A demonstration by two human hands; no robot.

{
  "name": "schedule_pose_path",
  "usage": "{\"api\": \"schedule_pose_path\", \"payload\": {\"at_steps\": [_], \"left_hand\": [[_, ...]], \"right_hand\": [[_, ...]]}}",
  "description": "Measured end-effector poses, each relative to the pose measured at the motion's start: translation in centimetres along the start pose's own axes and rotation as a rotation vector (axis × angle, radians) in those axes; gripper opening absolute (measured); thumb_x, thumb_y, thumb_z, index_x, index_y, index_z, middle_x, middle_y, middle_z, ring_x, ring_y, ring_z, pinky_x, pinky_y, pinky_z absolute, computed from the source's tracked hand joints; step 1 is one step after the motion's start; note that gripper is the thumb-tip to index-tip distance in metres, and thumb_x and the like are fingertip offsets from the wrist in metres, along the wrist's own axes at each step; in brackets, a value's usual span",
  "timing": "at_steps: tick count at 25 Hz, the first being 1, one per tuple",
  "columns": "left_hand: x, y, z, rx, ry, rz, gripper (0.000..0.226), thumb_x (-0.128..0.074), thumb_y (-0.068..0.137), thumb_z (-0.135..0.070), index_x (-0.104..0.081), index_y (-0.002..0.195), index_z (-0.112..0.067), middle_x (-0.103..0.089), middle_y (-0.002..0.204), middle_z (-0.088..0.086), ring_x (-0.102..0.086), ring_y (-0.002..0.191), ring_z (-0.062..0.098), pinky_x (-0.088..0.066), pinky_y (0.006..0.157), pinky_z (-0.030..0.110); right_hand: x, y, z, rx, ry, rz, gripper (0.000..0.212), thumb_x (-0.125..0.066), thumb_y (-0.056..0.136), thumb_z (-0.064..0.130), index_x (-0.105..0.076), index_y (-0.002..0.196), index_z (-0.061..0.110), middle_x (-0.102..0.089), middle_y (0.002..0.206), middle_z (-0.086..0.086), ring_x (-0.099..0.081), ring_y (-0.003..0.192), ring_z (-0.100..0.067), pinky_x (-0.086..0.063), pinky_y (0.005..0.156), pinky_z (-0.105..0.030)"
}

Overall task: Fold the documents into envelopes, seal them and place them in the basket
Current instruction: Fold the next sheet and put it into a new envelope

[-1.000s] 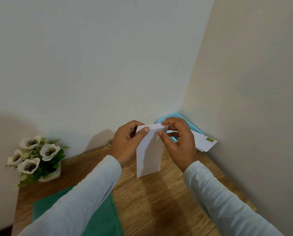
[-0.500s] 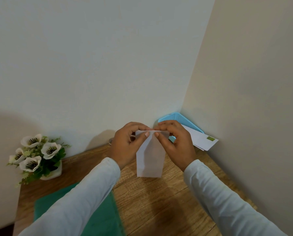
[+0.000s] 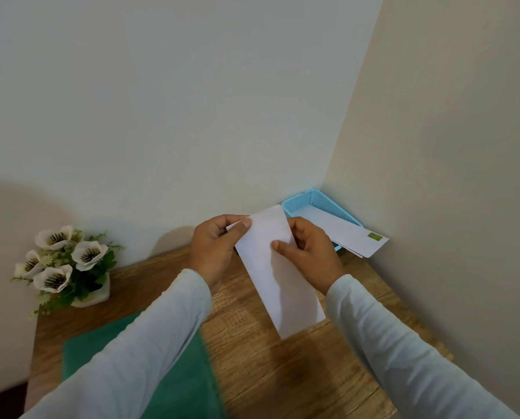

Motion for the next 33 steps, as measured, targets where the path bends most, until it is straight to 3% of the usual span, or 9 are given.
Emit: {"api": "schedule_pose_path", "payload": {"at_steps": [2, 5, 10, 14, 17, 22, 24, 28, 33], "left_hand": [[0.6, -0.1, 2.1, 0.108, -0.011, -0.062, 0.008, -0.073, 0.092, -0.021, -0.079, 0.090, -0.017, -0.077, 0.096, 0.006, -0.070, 0.098, 0.033, -0.060, 0.088, 0.047], [1.7, -0.4, 5.5, 0.202, 0.080, -0.108, 0.008, -0.071, 0.094, -0.017, -0.076, 0.089, -0.015, -0.076, 0.096, 0.005, -0.069, 0.098, 0.029, -0.059, 0.091, 0.048], [3.7, -1.0, 9.6, 0.166, 0.554, -0.047, 0.009, -0.073, 0.092, -0.018, -0.075, 0.087, -0.026, -0.073, 0.093, -0.007, -0.066, 0.092, 0.017, -0.055, 0.083, 0.032], [4.5, -2.1, 11.7, 0.150, 0.938, 0.035, 0.001, -0.073, 0.092, -0.029, -0.072, 0.093, -0.029, -0.071, 0.092, -0.009, -0.064, 0.085, 0.014, -0.056, 0.083, 0.032], [4.4, -2.5, 12.3, 0.073, 1.146, 0.099, 0.005, -0.070, 0.094, -0.031, -0.067, 0.099, -0.030, -0.071, 0.098, -0.005, -0.063, 0.086, 0.016, -0.057, 0.086, 0.034], [2.6, -1.4, 13.2, -0.133, 1.366, 0.291, 0.040, -0.058, 0.101, -0.017, -0.057, 0.139, -0.031, -0.050, 0.149, -0.006, -0.043, 0.137, 0.019, -0.036, 0.115, 0.034], [2.0, -0.8, 13.0, -0.146, 1.457, 0.334, 0.050, -0.058, 0.102, -0.016, -0.047, 0.149, -0.030, -0.041, 0.157, -0.004, -0.034, 0.144, 0.021, -0.030, 0.119, 0.036], [2.3, -1.0, 12.8, -0.246, 1.652, 0.432, 0.055, -0.057, 0.101, -0.017, -0.041, 0.153, -0.027, -0.038, 0.159, -0.002, -0.030, 0.146, 0.024, -0.027, 0.120, 0.042], [5.0, -5.4, 13.4, -0.414, 1.708, 0.470, 0.044, -0.059, 0.097, -0.014, -0.058, 0.141, -0.020, -0.056, 0.146, 0.002, -0.045, 0.133, 0.029, -0.037, 0.112, 0.047]], "right_hand": [[-0.6, -0.6, -2.1, -0.096, -0.063, 0.064, 0.031, -0.076, 0.091, 0.020, -0.064, 0.118, 0.031, -0.072, 0.108, 0.016, -0.068, 0.099, -0.003, -0.057, 0.092, -0.029], [-1.2, -1.0, -4.8, -0.161, -0.176, 0.052, 0.033, -0.076, 0.090, 0.014, -0.066, 0.117, 0.031, -0.072, 0.102, 0.006, -0.068, 0.095, -0.011, -0.058, 0.091, -0.033], [-2.4, -0.4, -7.7, -0.202, -0.362, 0.083, 0.032, -0.072, 0.093, 0.015, -0.066, 0.119, 0.031, -0.068, 0.104, 0.011, -0.064, 0.097, -0.008, -0.057, 0.094, -0.034], [-3.6, -0.7, -9.4, -0.222, -0.526, 0.175, 0.032, -0.066, 0.096, 0.013, -0.065, 0.123, 0.031, -0.066, 0.107, 0.009, -0.062, 0.100, -0.011, -0.055, 0.096, -0.032], [-4.2, -1.1, -10.2, -0.236, -0.608, 0.225, 0.032, -0.064, 0.097, 0.013, -0.064, 0.126, 0.029, -0.067, 0.111, 0.008, -0.062, 0.104, -0.012, -0.053, 0.096, -0.030], [-4.9, -1.5, -11.5, -0.190, -0.735, 0.255, 0.031, -0.067, 0.094, 0.012, -0.067, 0.119, 0.030, -0.068, 0.112, 0.009, -0.061, 0.105, -0.013, -0.055, 0.096, -0.032], [-5.1, -1.5, -11.8, -0.161, -0.787, 0.254, 0.028, -0.067, 0.095, 0.015, -0.067, 0.119, 0.028, -0.066, 0.116, 0.006, -0.060, 0.107, -0.016, -0.055, 0.097, -0.034], [-4.9, -1.7, -12.5, -0.186, -0.753, 0.224, 0.028, -0.067, 0.095, 0.017, -0.069, 0.120, 0.030, -0.066, 0.118, 0.008, -0.058, 0.109, -0.015, -0.054, 0.099, -0.034], [-4.5, -1.9, -13.0, -0.179, -0.693, 0.217, 0.030, -0.068, 0.094, 0.015, -0.070, 0.117, 0.034, -0.064, 0.109, 0.011, -0.057, 0.106, -0.014, -0.052, 0.098, -0.035]]}}
Point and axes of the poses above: each hand's wrist, its own y-axis towards the middle knuckle, its own x-axis out of the back of the hand, z = x × y, the point moved 2 cm from there along y, towards the middle knuckle
